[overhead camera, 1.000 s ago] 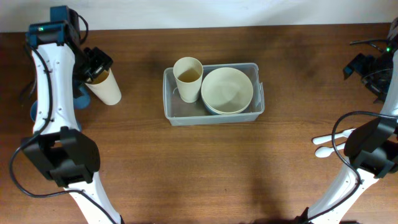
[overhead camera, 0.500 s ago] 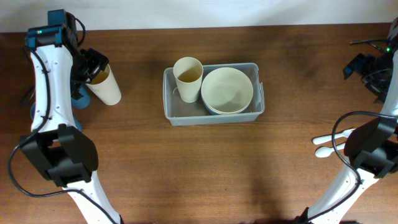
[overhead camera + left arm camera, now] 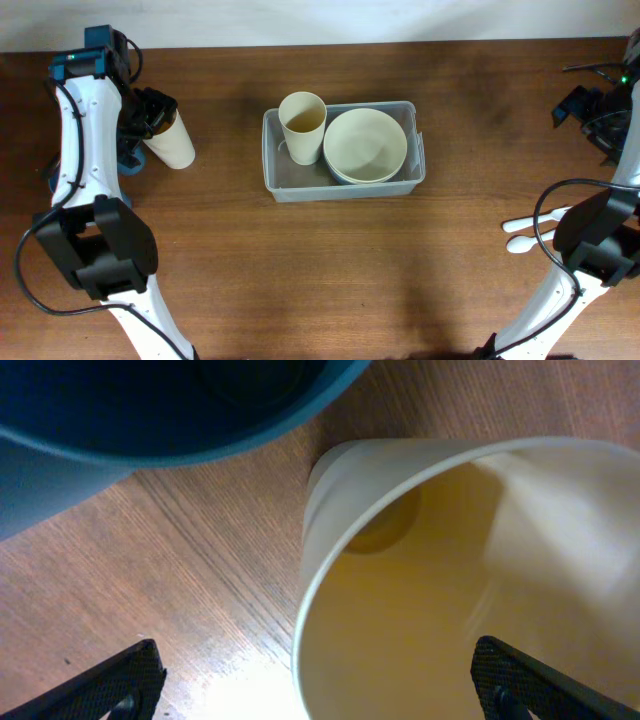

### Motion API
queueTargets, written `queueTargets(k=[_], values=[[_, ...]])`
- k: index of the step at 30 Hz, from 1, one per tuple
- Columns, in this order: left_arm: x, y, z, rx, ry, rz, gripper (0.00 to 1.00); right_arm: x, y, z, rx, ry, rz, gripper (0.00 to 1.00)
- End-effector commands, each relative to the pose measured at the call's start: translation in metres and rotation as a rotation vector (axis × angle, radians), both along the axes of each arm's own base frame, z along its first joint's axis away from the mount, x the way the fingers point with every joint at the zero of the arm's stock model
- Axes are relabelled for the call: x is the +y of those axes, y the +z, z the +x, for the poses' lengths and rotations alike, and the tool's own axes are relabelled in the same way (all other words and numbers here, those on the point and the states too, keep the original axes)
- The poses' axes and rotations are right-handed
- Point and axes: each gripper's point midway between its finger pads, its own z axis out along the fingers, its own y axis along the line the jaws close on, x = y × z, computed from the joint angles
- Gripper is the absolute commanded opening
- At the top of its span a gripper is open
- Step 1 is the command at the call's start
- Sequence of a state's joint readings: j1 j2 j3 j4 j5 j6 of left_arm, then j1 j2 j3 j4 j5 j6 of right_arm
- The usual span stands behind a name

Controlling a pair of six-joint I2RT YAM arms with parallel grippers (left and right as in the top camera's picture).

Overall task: Pack container
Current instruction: 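Move the left gripper to the back cream cup and grasp its rim, then lift the cream cup and carry it over the container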

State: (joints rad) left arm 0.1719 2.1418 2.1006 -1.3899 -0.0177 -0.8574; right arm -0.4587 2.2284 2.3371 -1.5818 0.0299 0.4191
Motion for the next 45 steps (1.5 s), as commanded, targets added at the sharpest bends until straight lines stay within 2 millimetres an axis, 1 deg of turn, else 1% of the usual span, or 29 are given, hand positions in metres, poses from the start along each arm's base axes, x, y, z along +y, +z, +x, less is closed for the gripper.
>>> queueTargets(k=[1,7,13,14,16,18,20,24,26,28,29,35,39,42,45], values=[[0.004,-0.008,-0.001,0.012,0.023,0.001,1.00,-0.005,0.004,-0.003,0.000,-0.016,-0.017,0.99],[0.007,-0.013,-0.003,0.026,0.025,0.017,1.00,-0.005,0.004,-0.003,0.000,-0.016,-0.017,0.99],[0.007,-0.014,-0.003,0.024,0.024,0.017,1.00,-0.005,0.004,-0.003,0.000,-0.016,-0.017,0.99],[0.007,-0.014,-0.003,0.025,0.024,0.018,0.96,-0.005,0.004,-0.003,0.000,-0.016,-0.017,0.99],[0.007,-0.014,-0.003,0.026,0.023,0.017,0.83,-0.005,0.004,-0.003,0.000,-0.016,-0.017,0.99],[0.007,-0.014,-0.003,0.027,0.023,0.017,0.74,-0.005,0.004,-0.003,0.000,-0.016,-0.017,0.99],[0.007,-0.014,-0.003,0.027,0.023,0.017,0.60,-0.005,0.004,-0.003,0.000,-0.016,-0.017,0.99],[0.007,-0.014,-0.003,0.025,0.023,0.017,0.24,-0.005,0.004,-0.003,0.000,-0.016,-0.017,0.99],[0.007,-0.014,-0.003,0.026,0.023,0.017,0.10,-0.004,0.004,-0.003,0.000,-0.016,-0.017,0.99],[0.007,-0.014,-0.003,0.026,0.023,0.017,0.03,-0.005,0.004,-0.003,0.000,-0.016,-0.017,0.99],[0.007,-0.014,-0.003,0.026,0.023,0.017,0.02,-0.005,0.004,-0.003,0.000,-0.016,-0.017,0.99],[0.006,-0.014,-0.005,0.031,0.023,0.011,0.02,-0.005,0.004,-0.003,0.000,-0.016,-0.017,0.99],[-0.005,-0.013,-0.002,0.016,-0.011,-0.048,0.02,-0.005,0.004,-0.003,0.000,-0.016,-0.017,0.99],[-0.012,-0.005,0.005,-0.019,-0.061,-0.084,0.02,-0.005,0.004,-0.003,0.000,-0.016,-0.017,0.99],[-0.014,0.012,0.014,-0.075,-0.128,-0.075,0.02,-0.005,0.004,-0.003,0.000,-0.016,-0.017,0.99]])
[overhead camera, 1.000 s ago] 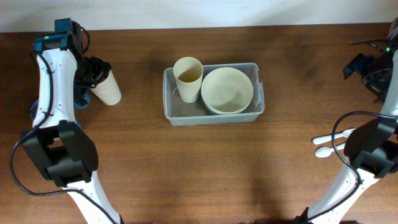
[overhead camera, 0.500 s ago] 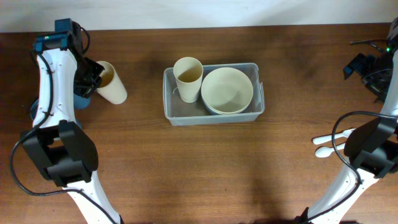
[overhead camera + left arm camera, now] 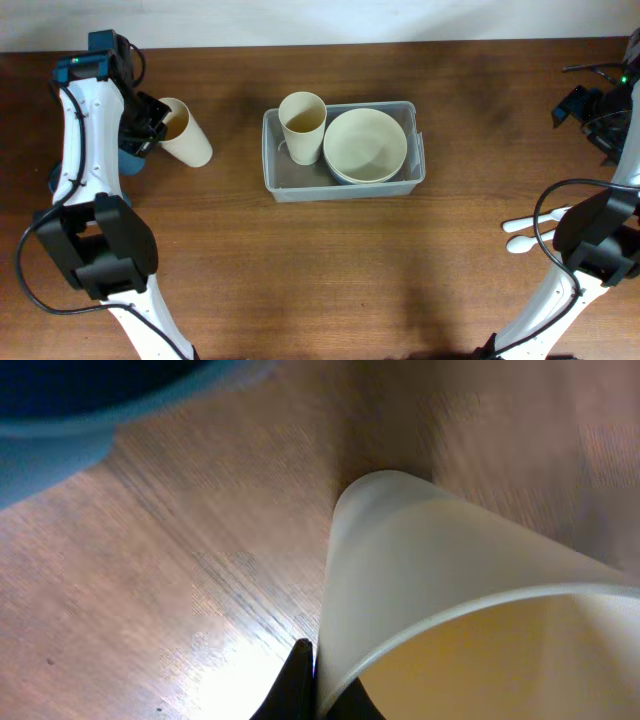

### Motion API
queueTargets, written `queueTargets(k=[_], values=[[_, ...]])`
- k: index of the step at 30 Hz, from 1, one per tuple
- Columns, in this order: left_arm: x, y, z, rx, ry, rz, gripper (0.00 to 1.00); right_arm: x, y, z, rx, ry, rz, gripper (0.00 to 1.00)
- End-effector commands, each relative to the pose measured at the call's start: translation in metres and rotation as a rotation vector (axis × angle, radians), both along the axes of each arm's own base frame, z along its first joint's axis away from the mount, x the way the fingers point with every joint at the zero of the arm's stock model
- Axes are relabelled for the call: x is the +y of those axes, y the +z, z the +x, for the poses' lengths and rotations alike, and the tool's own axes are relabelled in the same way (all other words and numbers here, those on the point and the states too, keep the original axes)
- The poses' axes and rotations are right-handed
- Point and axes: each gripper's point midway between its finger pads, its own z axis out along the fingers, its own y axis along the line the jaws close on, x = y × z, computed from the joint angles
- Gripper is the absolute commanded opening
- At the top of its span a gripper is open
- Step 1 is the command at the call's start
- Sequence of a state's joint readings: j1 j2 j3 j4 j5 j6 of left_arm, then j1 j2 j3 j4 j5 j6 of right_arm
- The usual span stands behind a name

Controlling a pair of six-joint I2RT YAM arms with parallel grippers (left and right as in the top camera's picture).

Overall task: Pack container
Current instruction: 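Lift the cream cup and carry it over the container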

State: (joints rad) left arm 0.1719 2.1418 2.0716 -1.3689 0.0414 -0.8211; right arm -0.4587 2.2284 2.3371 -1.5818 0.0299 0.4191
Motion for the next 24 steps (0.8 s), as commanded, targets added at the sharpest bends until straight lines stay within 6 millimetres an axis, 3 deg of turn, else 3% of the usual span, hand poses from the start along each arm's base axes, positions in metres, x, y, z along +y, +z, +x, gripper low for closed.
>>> queueTargets(k=[1,5,12,16,21,24], values=[[-0.003,0.027,0.015,-0.097,-0.098,-0.015,0.02,-0.005,0.004,-0.003,0.000,-0.016,-0.017,0.99],[-0.003,0.058,0.020,-0.180,-0.132,0.011,0.01,-0.005,0.004,-0.003,0.000,-0.016,-0.017,0.99],[-0.021,0.136,0.021,-0.380,-0.313,0.101,0.01,-0.005,0.004,-0.003,0.000,-0.016,-0.017,0.99],[-0.057,0.190,0.010,-0.524,-0.468,0.159,0.01,-0.005,0.004,-0.003,0.000,-0.016,-0.017,0.99],[-0.100,0.227,-0.008,-0.630,-0.631,0.194,0.02,-0.005,0.004,-0.003,0.000,-0.016,-0.017,0.99],[-0.128,0.238,-0.020,-0.661,-0.757,0.211,0.01,-0.005,0.004,-0.003,0.000,-0.016,-0.017,0.99]])
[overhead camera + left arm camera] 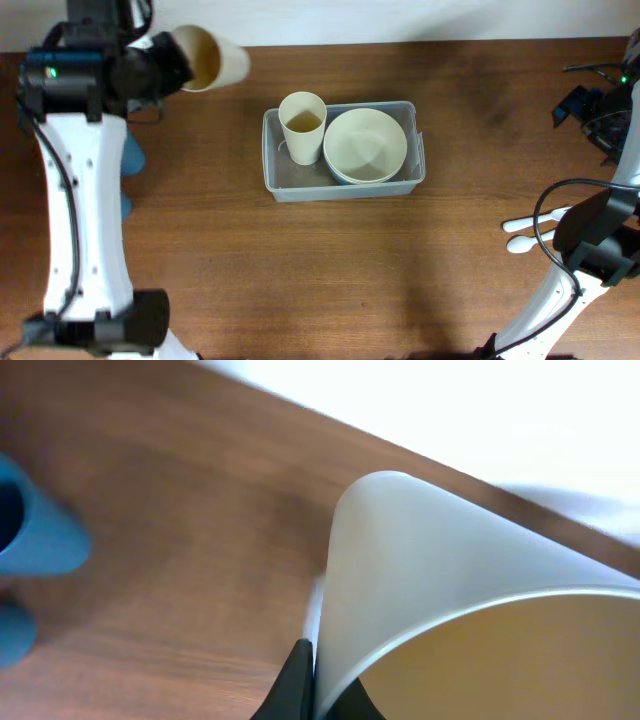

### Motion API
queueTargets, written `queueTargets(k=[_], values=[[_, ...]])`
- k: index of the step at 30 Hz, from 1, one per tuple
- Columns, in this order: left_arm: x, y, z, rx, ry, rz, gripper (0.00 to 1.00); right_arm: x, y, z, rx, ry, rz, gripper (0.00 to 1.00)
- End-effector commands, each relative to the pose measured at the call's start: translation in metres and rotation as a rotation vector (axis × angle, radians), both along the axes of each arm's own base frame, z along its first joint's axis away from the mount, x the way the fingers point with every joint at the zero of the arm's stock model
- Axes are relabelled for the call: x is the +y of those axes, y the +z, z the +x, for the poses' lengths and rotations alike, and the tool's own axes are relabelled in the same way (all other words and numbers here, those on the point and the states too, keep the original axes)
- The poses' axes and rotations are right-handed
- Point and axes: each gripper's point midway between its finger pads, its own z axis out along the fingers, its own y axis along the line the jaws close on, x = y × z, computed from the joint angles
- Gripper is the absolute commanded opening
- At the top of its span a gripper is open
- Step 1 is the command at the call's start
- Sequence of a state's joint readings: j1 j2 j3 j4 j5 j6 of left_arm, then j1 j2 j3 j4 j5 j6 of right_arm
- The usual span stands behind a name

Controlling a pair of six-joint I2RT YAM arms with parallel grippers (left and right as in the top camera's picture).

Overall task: Pack container
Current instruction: 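Lift the cream cup and carry it over the container, then lower the cream cup into the first cream cup and release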

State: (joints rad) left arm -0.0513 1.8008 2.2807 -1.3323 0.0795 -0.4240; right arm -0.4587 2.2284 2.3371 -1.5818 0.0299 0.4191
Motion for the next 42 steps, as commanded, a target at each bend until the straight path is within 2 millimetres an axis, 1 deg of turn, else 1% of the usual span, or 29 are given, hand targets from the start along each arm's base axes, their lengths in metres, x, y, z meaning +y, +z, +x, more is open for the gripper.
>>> queueTargets(k=[1,4,6,9,15,19,21,22,25,30,36,40,42], values=[[-0.031,0.021,-0.015,-0.069,-0.183,0.082,0.02,-0.005,0.004,-0.003,0.000,-0.016,-0.017,0.99],[-0.055,0.015,-0.025,-0.046,-0.284,0.118,0.01,-0.005,0.004,-0.003,0.000,-0.016,-0.017,0.99],[-0.065,0.012,-0.030,-0.033,-0.320,0.131,0.02,-0.005,0.004,-0.003,0.000,-0.016,-0.017,0.99],[-0.075,0.011,-0.033,-0.034,-0.354,0.139,0.01,-0.005,0.004,-0.003,0.000,-0.016,-0.017,0.99],[-0.088,0.006,-0.034,-0.027,-0.404,0.150,0.02,-0.005,0.004,-0.003,0.000,-0.016,-0.017,0.99],[-0.093,-0.004,-0.029,-0.003,-0.414,0.153,0.02,-0.005,0.004,-0.003,0.000,-0.016,-0.017,0.99],[-0.095,-0.013,-0.023,0.017,-0.415,0.153,0.02,-0.005,0.004,-0.003,0.000,-0.016,-0.017,0.99],[-0.096,-0.023,-0.018,0.041,-0.417,0.155,0.01,-0.005,0.004,-0.003,0.000,-0.016,-0.017,0.99],[-0.098,-0.039,-0.011,0.079,-0.419,0.157,0.02,-0.005,0.004,-0.003,0.000,-0.016,-0.017,0.99],[-0.101,-0.058,0.000,0.120,-0.422,0.160,0.02,-0.005,0.004,-0.003,0.000,-0.016,-0.017,0.99],[-0.103,-0.070,0.008,0.138,-0.423,0.161,0.02,-0.005,0.004,-0.003,0.000,-0.016,-0.017,0.99],[-0.104,-0.071,0.010,0.136,-0.423,0.161,0.02,-0.005,0.004,-0.003,0.000,-0.016,-0.017,0.99],[-0.104,-0.070,0.011,0.131,-0.423,0.161,0.03,-0.005,0.004,-0.003,0.000,-0.016,-0.017,0.99]])
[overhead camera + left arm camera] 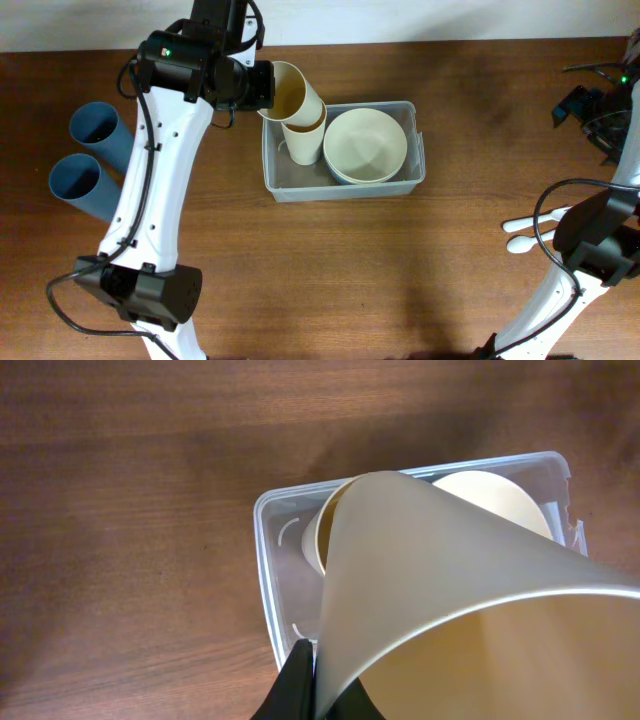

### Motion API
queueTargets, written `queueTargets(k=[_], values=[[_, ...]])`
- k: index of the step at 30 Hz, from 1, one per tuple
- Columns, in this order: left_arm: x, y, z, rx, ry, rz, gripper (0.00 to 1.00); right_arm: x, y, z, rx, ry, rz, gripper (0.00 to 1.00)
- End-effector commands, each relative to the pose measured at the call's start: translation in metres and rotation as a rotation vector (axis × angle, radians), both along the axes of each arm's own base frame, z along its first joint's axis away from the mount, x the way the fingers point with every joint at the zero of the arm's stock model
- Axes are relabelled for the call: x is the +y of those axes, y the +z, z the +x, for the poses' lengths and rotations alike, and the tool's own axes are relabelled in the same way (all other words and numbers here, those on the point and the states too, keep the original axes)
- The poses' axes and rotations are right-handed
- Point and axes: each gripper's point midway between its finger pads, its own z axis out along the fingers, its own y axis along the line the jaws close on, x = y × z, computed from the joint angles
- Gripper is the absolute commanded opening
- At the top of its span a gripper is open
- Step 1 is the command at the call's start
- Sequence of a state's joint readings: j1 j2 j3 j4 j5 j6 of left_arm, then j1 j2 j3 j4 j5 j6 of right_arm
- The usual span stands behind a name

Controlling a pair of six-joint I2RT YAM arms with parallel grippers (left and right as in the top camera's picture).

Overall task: Pack container
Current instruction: 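Lower the cream cup into the first cream cup and release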

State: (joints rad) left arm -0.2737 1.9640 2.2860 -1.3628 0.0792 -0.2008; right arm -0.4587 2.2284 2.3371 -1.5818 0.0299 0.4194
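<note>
A clear plastic container (pixel 343 188) sits at the table's middle back, holding a cream bowl (pixel 365 143) and an upright cream cup (pixel 303 138) at its left end. My left gripper (pixel 258 88) is shut on the rim of a second cream cup (pixel 290 95). That cup is tilted, with its base over the cup in the container. In the left wrist view the held cup (pixel 430 590) fills the frame, pinched at my gripper (pixel 312 685), above the container (pixel 266 575). My right gripper (pixel 588 102) hangs at the far right edge, its jaws indistinct.
Two blue cups (pixel 95 128) (pixel 75 180) lie side by side at the table's left. White spoons (pixel 525 232) lie near the right edge by the right arm's base.
My left gripper, still shut on the cream cup, has moved from the table's back left to the container's left end. The cup's base now points down at the cup inside.
My left gripper was open around the cream cup lying beside the blue cups at the left. Then it was shut on the cup's rim. Then it held the cup up at the back left, and now over the container. The right arm has not moved.
</note>
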Motion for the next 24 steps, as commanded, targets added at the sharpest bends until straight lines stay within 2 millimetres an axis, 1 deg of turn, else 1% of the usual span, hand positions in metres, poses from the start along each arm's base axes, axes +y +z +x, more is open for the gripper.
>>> queueTargets(k=[1,3,7,14,17,19,22,24], values=[[-0.003,0.002,0.003,-0.017,-0.022,-0.001,0.06,-0.005,0.004,-0.003,0.000,-0.015,-0.017,0.99],[-0.003,0.002,0.003,-0.017,-0.022,-0.002,0.09,-0.005,0.004,-0.003,0.000,-0.016,-0.017,0.99],[-0.003,0.002,0.003,-0.016,-0.019,-0.003,0.12,-0.005,0.004,-0.003,0.000,-0.016,-0.017,0.99],[-0.003,0.003,0.004,-0.021,-0.019,-0.004,0.13,-0.005,0.004,-0.003,0.000,-0.016,-0.017,0.99],[-0.004,0.005,0.008,-0.041,-0.017,-0.009,0.23,-0.004,0.004,-0.003,0.000,-0.015,-0.017,0.99],[-0.003,0.008,0.011,-0.057,-0.015,-0.013,0.26,-0.005,0.004,-0.003,0.000,-0.016,-0.017,0.99],[0.006,0.017,0.014,-0.078,0.010,-0.003,0.30,-0.005,0.004,-0.003,0.000,-0.016,-0.017,0.99],[0.036,0.024,0.013,-0.079,0.130,0.045,0.32,-0.005,0.004,-0.003,0.000,-0.016,-0.017,0.99]])
